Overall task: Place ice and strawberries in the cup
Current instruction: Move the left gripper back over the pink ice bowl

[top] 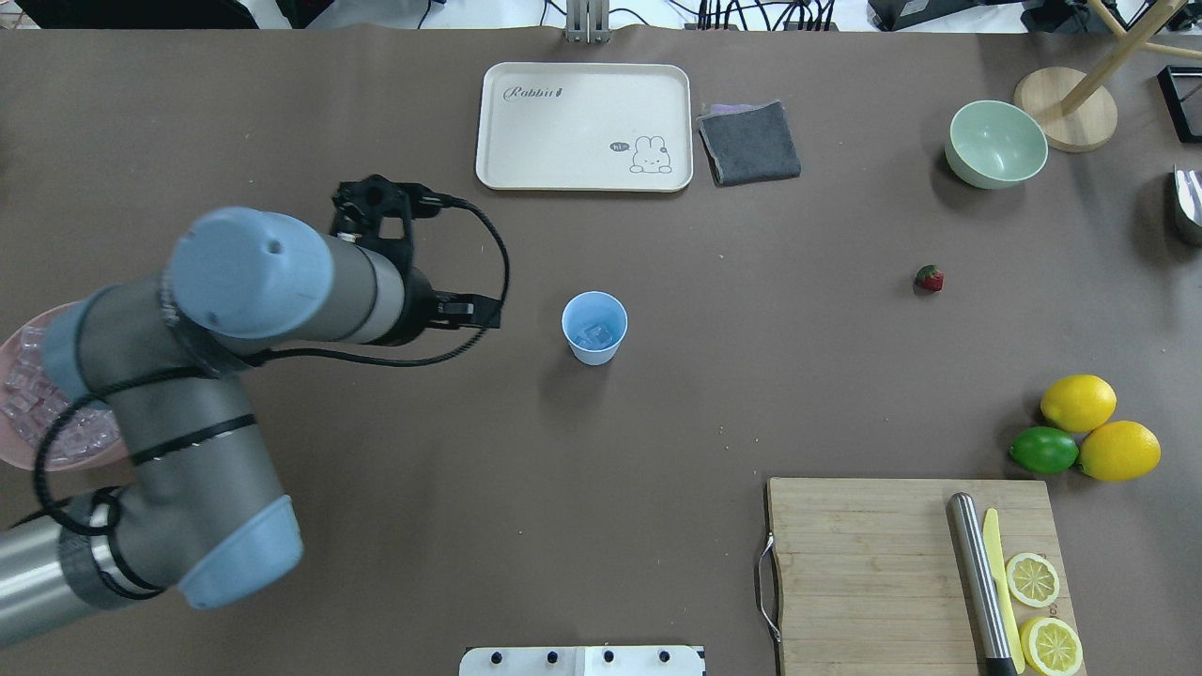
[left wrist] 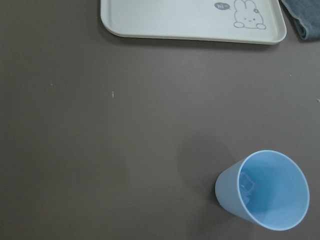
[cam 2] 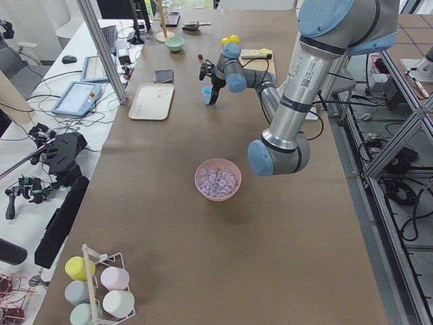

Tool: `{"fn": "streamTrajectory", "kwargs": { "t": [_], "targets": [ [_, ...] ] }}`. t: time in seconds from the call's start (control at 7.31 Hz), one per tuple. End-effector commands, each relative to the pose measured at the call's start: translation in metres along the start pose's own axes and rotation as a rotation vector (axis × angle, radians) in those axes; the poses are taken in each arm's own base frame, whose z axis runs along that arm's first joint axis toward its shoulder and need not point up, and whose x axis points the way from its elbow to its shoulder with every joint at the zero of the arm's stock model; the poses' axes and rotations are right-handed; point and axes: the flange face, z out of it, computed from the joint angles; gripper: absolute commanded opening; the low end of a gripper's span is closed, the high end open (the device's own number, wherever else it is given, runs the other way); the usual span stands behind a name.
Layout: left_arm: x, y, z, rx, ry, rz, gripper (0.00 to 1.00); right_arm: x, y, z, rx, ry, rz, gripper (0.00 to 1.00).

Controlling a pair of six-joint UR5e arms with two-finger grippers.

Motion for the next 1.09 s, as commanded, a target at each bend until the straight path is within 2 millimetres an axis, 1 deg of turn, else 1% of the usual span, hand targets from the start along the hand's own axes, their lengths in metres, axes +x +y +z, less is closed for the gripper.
{"fn": "streamTrajectory", "kwargs": {
  "t": [0.0,0.14,0.27,0.41,0.55,0.68,0.82,0.96],
  "targets": [
    [-0.107,-0.014,-0.049,-0.042,-0.029,0.104,0.99,0.000,0.000,0.000,0.000,-0.002,-0.001,1.00],
    [-0.166,-0.029,-0.070,-0.066,-0.048,0.173,0.99,0.000,0.000,0.000,0.001,0.000,-0.001,1.00],
    [-0.221,-0.036,-0.087,-0.076,-0.081,0.229,0.99,0.000,0.000,0.000,0.001,0.000,-0.001,1.00],
    [-0.272,-0.032,-0.095,-0.094,-0.133,0.307,0.99,0.000,0.001,0.000,-0.001,0.000,0.000,1.00],
    [-0.308,-0.023,-0.097,-0.124,-0.171,0.374,1.00,0.000,0.001,0.000,-0.001,0.000,0.001,1.00],
    [-0.331,-0.014,-0.090,-0.143,-0.187,0.390,1.00,0.000,0.001,0.001,-0.002,0.000,0.000,1.00],
    [-0.360,0.000,-0.075,-0.124,-0.174,0.397,0.99,0.000,0.001,0.001,-0.002,0.000,0.000,1.00],
    [-0.391,0.019,-0.062,-0.096,-0.154,0.406,0.99,0.000,0.001,0.001,-0.002,0.000,0.000,1.00]
  ]
}}
